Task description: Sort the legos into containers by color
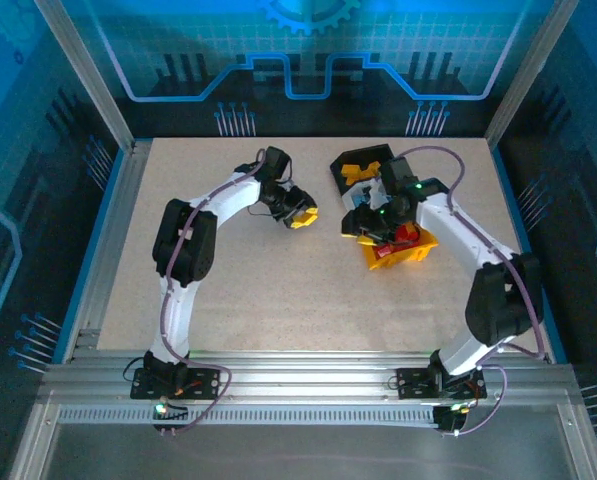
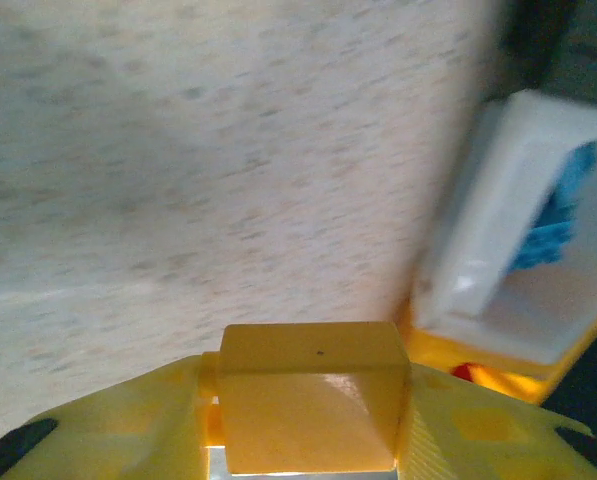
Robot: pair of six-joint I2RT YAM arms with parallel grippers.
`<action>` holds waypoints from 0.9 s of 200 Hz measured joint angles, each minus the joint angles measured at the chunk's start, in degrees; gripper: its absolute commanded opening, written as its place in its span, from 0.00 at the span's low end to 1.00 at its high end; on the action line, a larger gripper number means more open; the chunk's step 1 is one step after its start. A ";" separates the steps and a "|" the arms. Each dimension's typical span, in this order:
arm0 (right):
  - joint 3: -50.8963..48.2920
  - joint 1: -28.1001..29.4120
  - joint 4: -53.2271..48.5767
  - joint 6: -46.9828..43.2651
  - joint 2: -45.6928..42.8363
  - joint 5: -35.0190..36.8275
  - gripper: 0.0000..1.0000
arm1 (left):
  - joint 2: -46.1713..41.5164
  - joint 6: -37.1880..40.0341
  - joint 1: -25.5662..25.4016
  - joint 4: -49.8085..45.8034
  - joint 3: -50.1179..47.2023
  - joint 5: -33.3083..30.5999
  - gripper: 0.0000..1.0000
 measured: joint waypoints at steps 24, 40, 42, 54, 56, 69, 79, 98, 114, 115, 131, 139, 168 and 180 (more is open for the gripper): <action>-6.16 -3.76 -0.15 0.46 -8.57 0.76 0.50 | 1.33 -7.39 -0.22 6.75 3.08 3.08 0.45; -10.54 -6.88 -0.20 1.20 -14.14 1.14 0.50 | 4.46 -11.82 -0.48 11.34 8.22 4.28 0.45; -10.91 -7.13 -0.20 1.25 -14.56 1.14 0.50 | 4.90 -12.41 -0.55 12.02 8.98 4.46 0.45; -13.68 -8.90 -0.26 1.55 -17.70 1.36 0.51 | 7.69 -15.76 -0.83 15.56 12.87 4.90 0.45; -14.21 -9.14 -0.26 1.64 -18.16 1.33 0.51 | 8.17 -16.39 -0.90 16.33 13.62 5.01 0.45; -16.22 -10.43 -0.61 1.99 -20.33 1.38 0.50 | 11.65 -20.46 -1.31 20.72 17.66 5.22 0.46; -17.57 -11.26 -0.68 2.19 -21.66 1.38 0.50 | 14.73 -23.71 -1.68 23.85 21.27 5.31 0.46; -19.02 -12.37 -1.09 2.34 -23.26 1.38 0.51 | 21.94 -30.40 -2.62 29.64 29.62 5.11 0.47; -19.56 -12.90 -1.11 2.38 -23.91 1.33 0.51 | 27.89 -35.28 -3.52 32.92 36.39 4.09 0.48; -19.63 -12.94 -1.11 2.38 -23.91 1.29 0.51 | 28.41 -35.80 -3.58 33.18 37.03 4.00 0.47; -20.00 -13.16 -1.03 2.40 -24.00 1.22 0.51 | 33.27 -40.06 -4.55 35.63 42.45 2.25 0.48; -20.15 -13.29 -1.01 2.40 -24.00 1.07 0.51 | 35.15 -42.05 -4.87 36.70 44.35 1.33 0.51; -21.27 -13.38 -0.72 2.60 -23.89 0.63 0.51 | 38.01 -46.49 -5.42 40.15 46.93 -1.07 0.75; -21.86 -13.38 -0.61 2.60 -23.87 0.57 0.52 | 38.01 -47.43 -5.46 40.65 47.36 -1.53 0.81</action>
